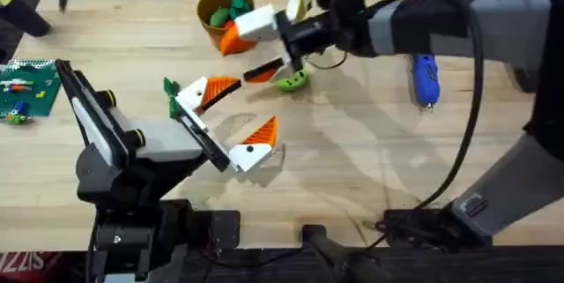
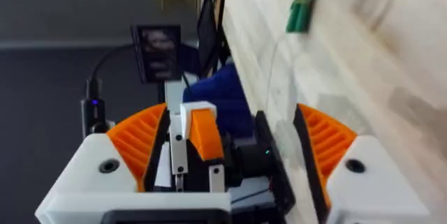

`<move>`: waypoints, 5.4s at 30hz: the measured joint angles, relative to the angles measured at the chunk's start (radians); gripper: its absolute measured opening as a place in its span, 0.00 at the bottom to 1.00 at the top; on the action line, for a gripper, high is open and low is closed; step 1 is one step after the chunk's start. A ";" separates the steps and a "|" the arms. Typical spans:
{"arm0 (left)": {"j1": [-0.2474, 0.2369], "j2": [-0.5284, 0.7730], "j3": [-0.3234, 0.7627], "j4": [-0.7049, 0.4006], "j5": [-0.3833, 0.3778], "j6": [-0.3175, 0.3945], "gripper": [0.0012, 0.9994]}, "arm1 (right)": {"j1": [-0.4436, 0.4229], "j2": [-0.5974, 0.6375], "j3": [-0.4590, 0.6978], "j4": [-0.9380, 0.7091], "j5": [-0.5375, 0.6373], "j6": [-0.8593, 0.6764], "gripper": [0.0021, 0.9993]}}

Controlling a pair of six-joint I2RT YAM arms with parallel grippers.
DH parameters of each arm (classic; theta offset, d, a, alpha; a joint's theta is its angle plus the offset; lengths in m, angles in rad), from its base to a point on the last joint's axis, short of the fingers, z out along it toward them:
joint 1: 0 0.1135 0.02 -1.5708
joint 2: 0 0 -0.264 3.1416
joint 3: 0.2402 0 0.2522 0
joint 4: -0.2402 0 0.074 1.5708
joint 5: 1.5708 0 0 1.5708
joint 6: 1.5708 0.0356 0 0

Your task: Pick up the gripper from the table and insert it into the empty holder that is missing its gripper. Then pick up a screw, insert it into the mounting hole, and use the screwdriver to tighten it. Finally, clean up the table by picking up the vegetable and placing it into the bucket.

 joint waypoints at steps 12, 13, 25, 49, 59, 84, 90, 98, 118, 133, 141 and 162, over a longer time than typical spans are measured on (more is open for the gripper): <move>0.000 0.000 0.000 0.000 0.000 0.003 0.99 | -0.179 -0.032 0.056 -0.558 0.281 -0.482 0.99; 0.000 0.000 0.000 0.000 0.000 0.003 0.99 | -0.175 -0.050 0.075 -0.621 0.322 -0.522 0.99; 0.000 0.000 0.000 0.000 0.001 0.003 0.99 | -0.046 -0.348 0.207 -1.089 0.847 -0.789 1.00; 0.000 0.000 0.000 0.000 0.003 0.003 0.99 | 0.160 -0.535 -0.184 -0.731 1.144 -0.570 0.99; 0.000 0.000 0.000 0.000 0.004 0.003 0.99 | 0.085 -0.467 -0.232 -0.577 1.137 -0.607 0.99; 0.000 0.000 0.000 0.000 0.004 0.003 0.99 | 0.103 -0.337 -0.232 -0.383 1.095 -0.976 0.72; 0.000 0.000 0.000 0.000 0.004 0.003 0.99 | 0.068 -0.317 -0.232 -0.362 1.095 -0.980 0.70; 0.000 0.000 0.000 0.000 0.004 0.003 0.99 | 0.066 -0.294 -0.232 -0.342 1.094 -0.983 0.47; 0.000 0.000 0.000 0.000 0.004 0.003 0.99 | 0.066 -0.247 -0.232 -0.319 1.094 -0.983 0.44; 0.000 0.000 0.000 0.000 0.004 0.003 0.99 | 0.066 -0.234 -0.232 -0.312 1.094 -0.983 0.42; 0.000 0.000 0.000 0.000 0.004 0.003 0.99 | 0.065 -0.219 -0.232 -0.307 1.095 -0.984 0.42; 0.000 0.000 0.000 0.000 0.004 0.003 0.99 | 0.065 -0.218 -0.232 -0.289 1.094 -0.983 0.41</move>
